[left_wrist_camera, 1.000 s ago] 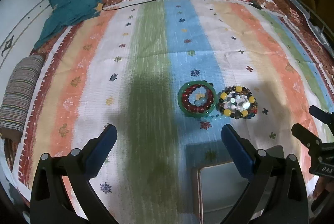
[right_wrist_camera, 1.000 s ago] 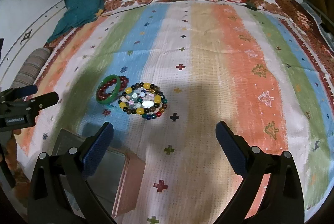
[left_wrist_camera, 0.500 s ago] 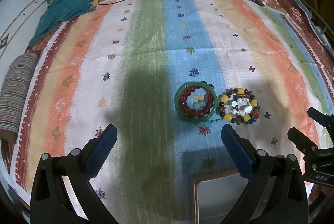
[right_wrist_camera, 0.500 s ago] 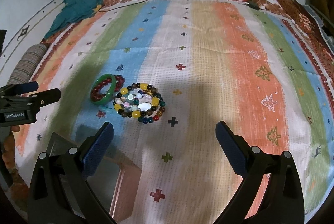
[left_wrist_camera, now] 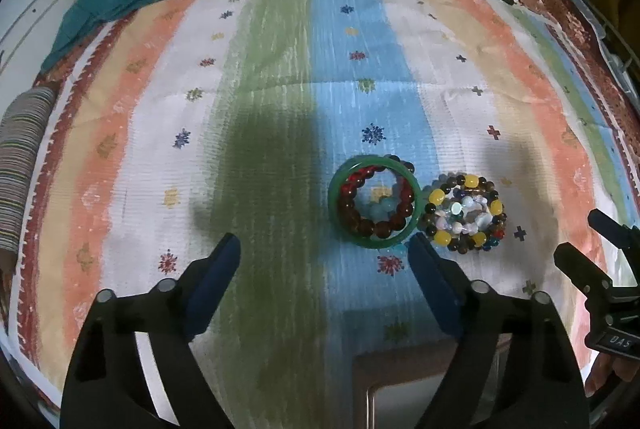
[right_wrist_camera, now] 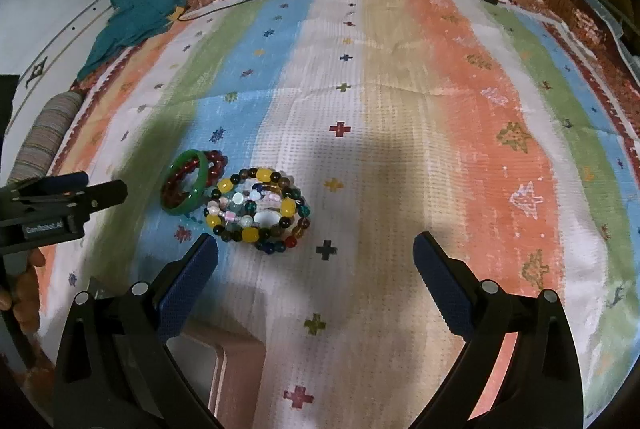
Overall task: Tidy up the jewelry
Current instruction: 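Move the left tool to the green jade bangle while the right tool approaches the bead pile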
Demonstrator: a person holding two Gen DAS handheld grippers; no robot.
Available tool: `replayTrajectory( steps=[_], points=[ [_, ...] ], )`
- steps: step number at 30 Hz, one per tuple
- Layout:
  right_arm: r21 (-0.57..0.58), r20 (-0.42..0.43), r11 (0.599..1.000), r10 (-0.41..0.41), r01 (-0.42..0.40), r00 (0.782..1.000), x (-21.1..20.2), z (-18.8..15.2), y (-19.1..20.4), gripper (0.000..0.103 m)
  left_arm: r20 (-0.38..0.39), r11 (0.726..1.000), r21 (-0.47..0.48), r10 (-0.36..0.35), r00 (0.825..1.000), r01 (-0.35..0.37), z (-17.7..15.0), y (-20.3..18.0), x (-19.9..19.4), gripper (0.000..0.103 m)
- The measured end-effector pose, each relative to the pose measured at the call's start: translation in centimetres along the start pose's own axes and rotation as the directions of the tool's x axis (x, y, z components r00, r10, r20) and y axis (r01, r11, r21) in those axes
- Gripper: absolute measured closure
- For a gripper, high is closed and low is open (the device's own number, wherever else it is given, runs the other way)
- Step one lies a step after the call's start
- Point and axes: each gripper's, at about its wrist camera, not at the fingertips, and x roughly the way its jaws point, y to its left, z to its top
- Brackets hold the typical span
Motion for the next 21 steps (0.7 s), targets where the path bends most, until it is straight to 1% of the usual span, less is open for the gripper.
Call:
replayTrajectory(
  steps=[8, 17, 19, 21],
  points=[
    [0.023, -0.033, 1.000, 0.020, -0.019, 0.999, 1.8, 0.8, -0.1, 0.004, -0.016, 1.000, -0.005, -0.008, 1.000, 0.008, 1.2, 0.5, 1.9, 0.025],
    [0.037, -0.058, 0.999, 0.041, -0.039, 0.997, 3.3, 1.6, 0.0, 0.004, -0.027, 1.000, 0.000, -0.019, 0.999, 0.019, 2.4, 0.8, 3.7, 0.031],
    [0.037, -0.061, 0.999, 0.041, -0.038, 0.997, 3.6, 1.9, 0.1, 0.005, -0.031, 1.000, 0.005, -0.025, 0.999, 0.025, 2.6, 0.8, 4.0, 0.035],
    [0.033, -0.062, 0.999, 0.039, -0.037, 0.997, 3.8, 2.1, 0.1, 0.008, -0.036, 1.000, 0.006, -0.024, 0.999, 0.024, 2.8, 0.8, 4.4, 0.036]
  ],
)
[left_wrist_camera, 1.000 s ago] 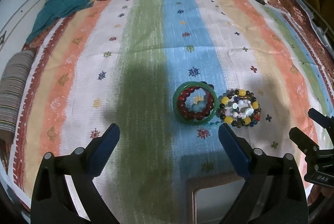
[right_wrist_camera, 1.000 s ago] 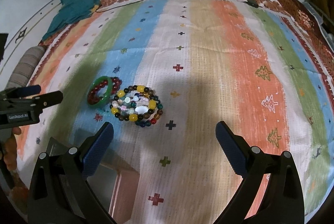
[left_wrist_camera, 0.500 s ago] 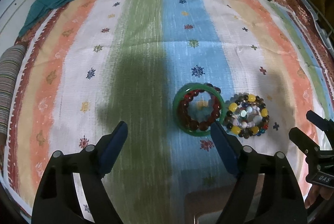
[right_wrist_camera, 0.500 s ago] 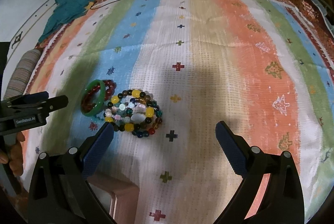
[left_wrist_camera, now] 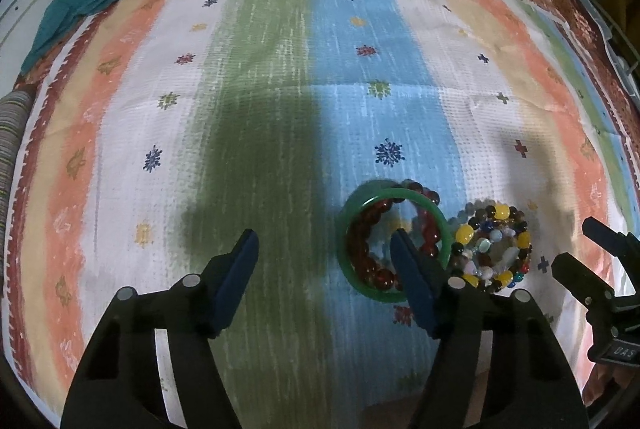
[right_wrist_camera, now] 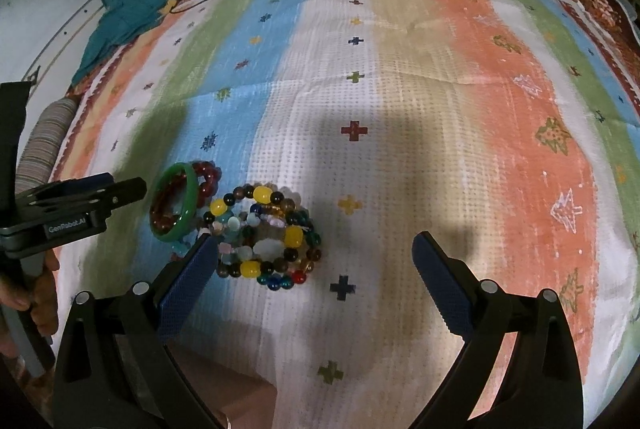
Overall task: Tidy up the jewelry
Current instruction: 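Move the left tool to the green jade bangle while the right tool approaches the bead pile, then close the left tool on the green bangle while the right tool grasps the yellow-black bead bracelet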
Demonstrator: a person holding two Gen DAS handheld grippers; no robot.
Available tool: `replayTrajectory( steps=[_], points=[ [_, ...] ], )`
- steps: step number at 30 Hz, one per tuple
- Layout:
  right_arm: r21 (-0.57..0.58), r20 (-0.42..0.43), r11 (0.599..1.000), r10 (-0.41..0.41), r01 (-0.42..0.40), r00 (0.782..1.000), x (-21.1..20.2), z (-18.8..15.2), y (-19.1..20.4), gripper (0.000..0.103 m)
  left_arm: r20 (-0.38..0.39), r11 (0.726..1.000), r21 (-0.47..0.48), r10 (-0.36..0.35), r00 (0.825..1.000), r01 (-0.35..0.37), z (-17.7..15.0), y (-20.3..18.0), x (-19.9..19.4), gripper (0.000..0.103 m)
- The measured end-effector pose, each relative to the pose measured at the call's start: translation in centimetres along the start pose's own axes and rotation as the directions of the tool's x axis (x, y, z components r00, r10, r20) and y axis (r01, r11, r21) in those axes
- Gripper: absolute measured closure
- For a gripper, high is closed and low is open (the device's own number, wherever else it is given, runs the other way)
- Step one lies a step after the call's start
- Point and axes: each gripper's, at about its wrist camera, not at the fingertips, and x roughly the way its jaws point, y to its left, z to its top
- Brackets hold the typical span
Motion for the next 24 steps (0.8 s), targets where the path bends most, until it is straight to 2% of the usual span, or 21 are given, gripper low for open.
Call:
replayTrajectory(
  steps=[6, 13, 15, 19, 21, 23, 24],
  points=[
    [-0.011, -0.013, 1.000, -0.005, 0.005, 1.000, 1.0, 0.5, 0.2, 0.011, -0.011, 1.000, 0.004, 0.000, 1.000, 0.000, 0.4, 0.2, 0.8, 0.042],
    [-0.021, -0.034, 1.000, -0.002, 0.001, 0.999, 2.0, 0.8, 0.6, 0.032, -0.028, 0.999, 0.018, -0.035, 0.999, 0.035, 1.0, -0.1, 1.7, 0.047],
    [-0.016, -0.037, 1.000, 0.009, -0.009, 0.999, 2.2, 0.9, 0.5, 0.034, -0.032, 0.999, 0.026, -0.034, 0.999, 0.035, 1.1, -0.2, 2.0, 0.048],
    [-0.022, -0.051, 1.000, 0.021, -0.022, 0.998, 2.9, 1.1, 0.6, 0.048, -0.057, 0.999, 0.035, -0.030, 0.998, 0.032, 1.1, -0.5, 3.1, 0.059],
    [-0.027, -0.064, 0.999, 0.029, -0.030, 0.998, 3.3, 1.1, 0.7, 0.053, -0.058, 0.998, 0.034, -0.044, 0.997, 0.046, 1.2, -0.5, 3.4, 0.061],
    [-0.031, -0.071, 0.999, 0.033, -0.035, 0.997, 3.6, 1.1, 0.8, 0.060, -0.058, 0.997, 0.023, -0.066, 0.996, 0.067, 1.3, -0.4, 3.5, 0.067],
    [-0.035, -0.073, 0.999, 0.036, -0.039, 0.997, 3.8, 1.1, 0.9, 0.063, -0.060, 0.996, 0.011, -0.082, 0.995, 0.083, 1.4, -0.2, 3.5, 0.073]
  ],
)
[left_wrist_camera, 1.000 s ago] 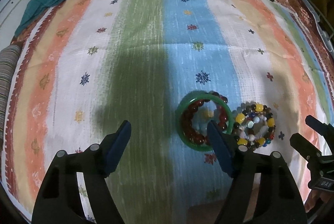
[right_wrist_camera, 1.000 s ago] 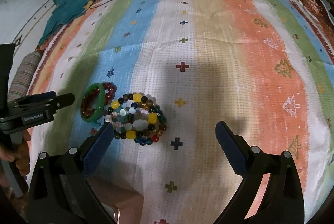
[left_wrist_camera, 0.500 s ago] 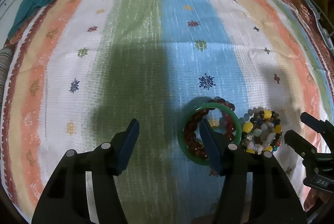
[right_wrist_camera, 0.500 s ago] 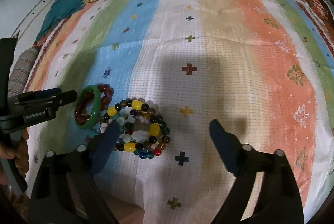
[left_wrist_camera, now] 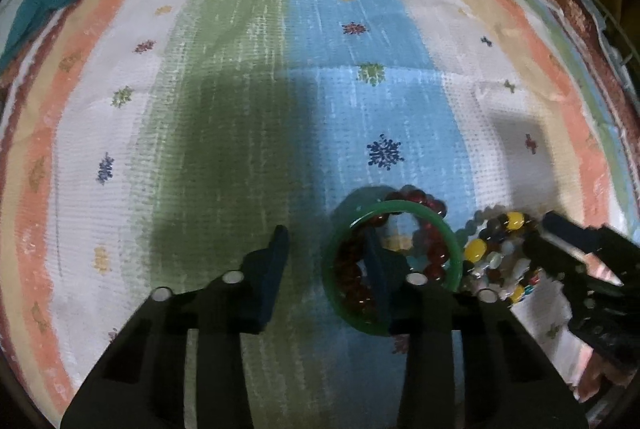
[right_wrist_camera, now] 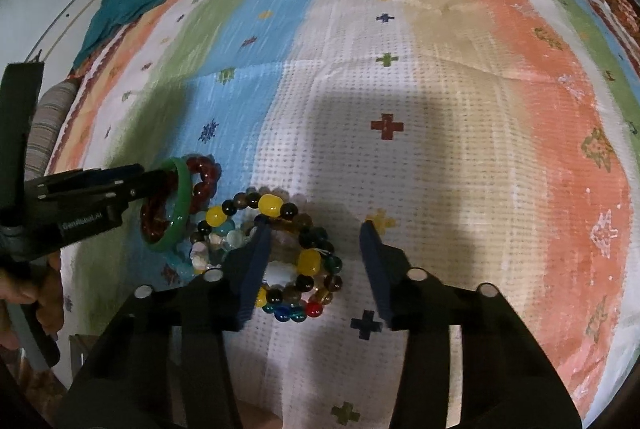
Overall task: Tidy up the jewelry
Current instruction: 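Close the left tool on the green bangle while the right tool grasps the yellow-black bead bracelet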
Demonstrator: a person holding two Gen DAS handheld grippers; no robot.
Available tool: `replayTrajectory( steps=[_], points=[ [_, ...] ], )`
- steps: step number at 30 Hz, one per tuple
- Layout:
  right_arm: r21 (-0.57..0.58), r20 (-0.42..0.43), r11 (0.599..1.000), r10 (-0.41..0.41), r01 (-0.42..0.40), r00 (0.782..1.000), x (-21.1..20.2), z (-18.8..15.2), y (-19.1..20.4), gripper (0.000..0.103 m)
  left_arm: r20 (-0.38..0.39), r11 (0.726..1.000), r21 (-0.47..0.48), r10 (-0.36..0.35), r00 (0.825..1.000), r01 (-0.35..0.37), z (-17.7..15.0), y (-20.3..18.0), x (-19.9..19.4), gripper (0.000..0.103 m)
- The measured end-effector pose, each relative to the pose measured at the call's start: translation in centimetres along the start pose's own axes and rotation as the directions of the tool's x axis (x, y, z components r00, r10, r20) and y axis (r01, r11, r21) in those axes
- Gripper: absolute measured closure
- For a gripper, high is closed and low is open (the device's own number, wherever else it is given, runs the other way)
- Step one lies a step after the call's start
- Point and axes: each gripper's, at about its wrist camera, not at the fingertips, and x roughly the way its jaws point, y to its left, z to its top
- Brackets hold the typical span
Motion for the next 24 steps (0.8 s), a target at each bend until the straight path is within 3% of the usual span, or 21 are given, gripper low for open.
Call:
replayTrajectory(
  steps=[2, 10, 24],
  points=[
    [-0.011, -0.002, 1.000, 0.011, -0.011, 1.000, 0.2, 0.1, 0.3, 0.076, -0.004, 0.999, -0.017, -0.027, 1.000, 0.027, 0.1, 0.1, 0.1, 0.079],
    [-0.033, 0.001, 0.999, 0.005, -0.005, 1.000, 0.2, 0.1, 0.6, 0.090, 0.007, 0.999, -0.004, -0.043, 0.999, 0.043, 0.1, 0.0, 0.2, 0.086],
    [-0.075, 0.044, 0.997, -0.029, 0.032, 0.999, -2.0, -0.2, 1.2, 0.092, 0.028, 1.000, 0.019, -0.006, 1.000, 0.006, -0.5, -0.1, -1.8, 0.097]
  ],
)
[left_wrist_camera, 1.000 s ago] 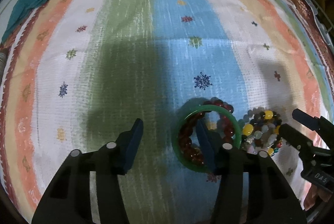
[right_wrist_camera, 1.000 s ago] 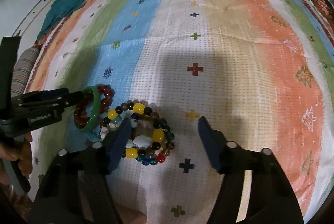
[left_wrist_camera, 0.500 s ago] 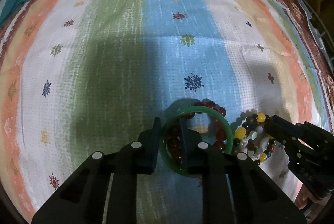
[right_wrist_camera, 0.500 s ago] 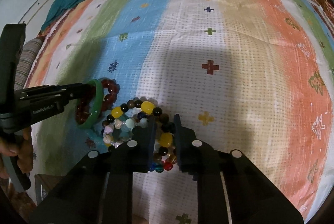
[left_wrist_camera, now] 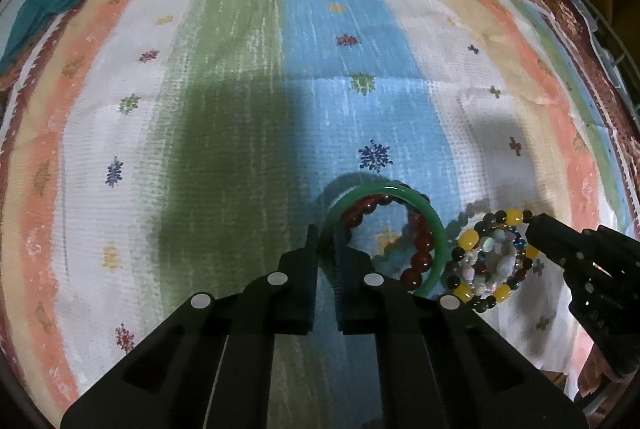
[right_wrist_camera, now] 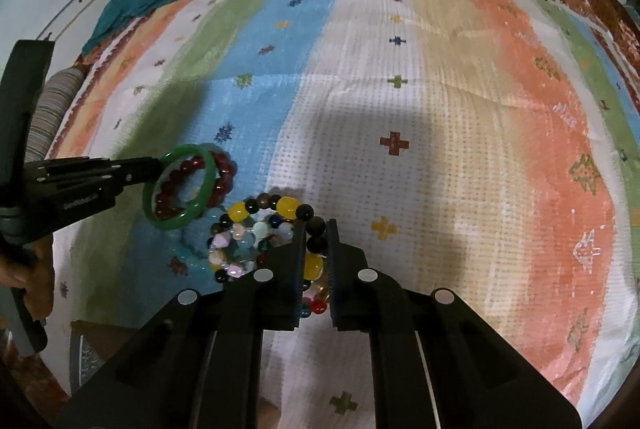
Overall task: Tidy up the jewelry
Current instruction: 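Close the left tool on the green bangle while the right tool grasps the yellow-black bead bracelet, then lift the green bangle with the left tool while the right tool lifts the yellow-black bracelet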
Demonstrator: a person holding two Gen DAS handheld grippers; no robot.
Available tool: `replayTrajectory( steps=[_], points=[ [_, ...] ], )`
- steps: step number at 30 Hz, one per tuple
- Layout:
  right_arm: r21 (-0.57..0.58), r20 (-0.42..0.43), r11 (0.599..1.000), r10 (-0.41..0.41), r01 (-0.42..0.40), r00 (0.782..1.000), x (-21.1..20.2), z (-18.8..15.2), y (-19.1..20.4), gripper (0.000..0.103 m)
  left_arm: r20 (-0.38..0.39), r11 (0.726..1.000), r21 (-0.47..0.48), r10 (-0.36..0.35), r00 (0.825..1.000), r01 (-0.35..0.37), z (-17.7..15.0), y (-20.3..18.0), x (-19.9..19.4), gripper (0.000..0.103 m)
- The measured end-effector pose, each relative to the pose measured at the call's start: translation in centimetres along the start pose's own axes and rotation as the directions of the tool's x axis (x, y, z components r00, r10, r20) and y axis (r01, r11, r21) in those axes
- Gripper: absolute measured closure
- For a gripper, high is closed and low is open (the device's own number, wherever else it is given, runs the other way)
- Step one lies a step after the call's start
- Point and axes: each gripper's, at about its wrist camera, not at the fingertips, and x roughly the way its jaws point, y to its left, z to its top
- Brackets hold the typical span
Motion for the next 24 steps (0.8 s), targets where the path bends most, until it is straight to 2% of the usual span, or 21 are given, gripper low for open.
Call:
replayTrajectory(
  steps=[10, 24],
  points=[
    [-0.030, 0.041, 0.999, -0.035, 0.036, 0.999, -2.3, -0.3, 0.9, 0.092, 0.032, 0.998, 0.042, 0.051, 0.998, -0.053, -0.6, -0.7, -1.8, 0.097],
    [-0.066, 0.113, 0.995, -0.064, 0.072, 0.992, -6.1, -0.8, 2.1, 0.092, 0.077, 0.996, 0.053, 0.065, 0.995, -0.070, -1.8, -1.5, -4.6, 0.097]
  ],
)
